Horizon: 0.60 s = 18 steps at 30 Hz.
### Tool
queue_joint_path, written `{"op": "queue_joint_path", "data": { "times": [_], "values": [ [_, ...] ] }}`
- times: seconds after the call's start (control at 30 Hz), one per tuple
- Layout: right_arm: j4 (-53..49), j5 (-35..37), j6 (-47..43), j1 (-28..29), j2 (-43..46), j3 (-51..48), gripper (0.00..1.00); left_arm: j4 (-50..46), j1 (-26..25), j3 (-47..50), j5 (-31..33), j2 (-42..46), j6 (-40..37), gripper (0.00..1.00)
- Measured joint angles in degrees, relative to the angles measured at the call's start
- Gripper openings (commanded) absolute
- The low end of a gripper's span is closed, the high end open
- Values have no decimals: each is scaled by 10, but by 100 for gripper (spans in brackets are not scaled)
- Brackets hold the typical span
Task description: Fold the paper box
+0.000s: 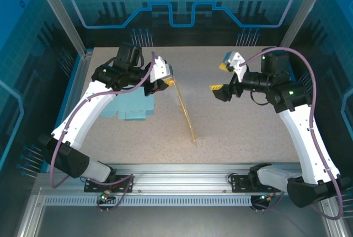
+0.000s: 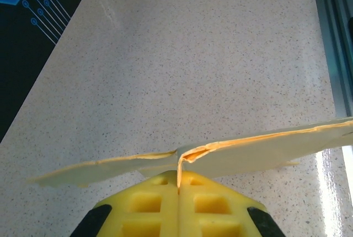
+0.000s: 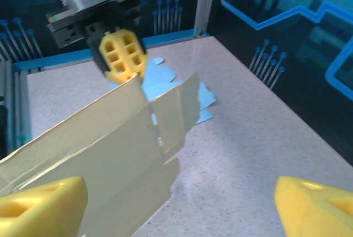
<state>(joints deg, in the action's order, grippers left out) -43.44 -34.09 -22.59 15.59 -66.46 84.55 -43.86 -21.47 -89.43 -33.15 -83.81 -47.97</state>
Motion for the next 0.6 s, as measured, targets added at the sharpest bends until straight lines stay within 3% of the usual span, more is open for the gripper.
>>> {"op": "queue_joint_path", "data": {
  "times": [0.2, 0.6],
  "values": [
    [4, 144, 68, 129, -14, 4, 93, 9, 0, -15, 38, -14, 45, 0],
    [-12, 238, 111, 232, -71, 25, 91, 15, 0, -21, 50, -19, 61, 0]
  ]
}}
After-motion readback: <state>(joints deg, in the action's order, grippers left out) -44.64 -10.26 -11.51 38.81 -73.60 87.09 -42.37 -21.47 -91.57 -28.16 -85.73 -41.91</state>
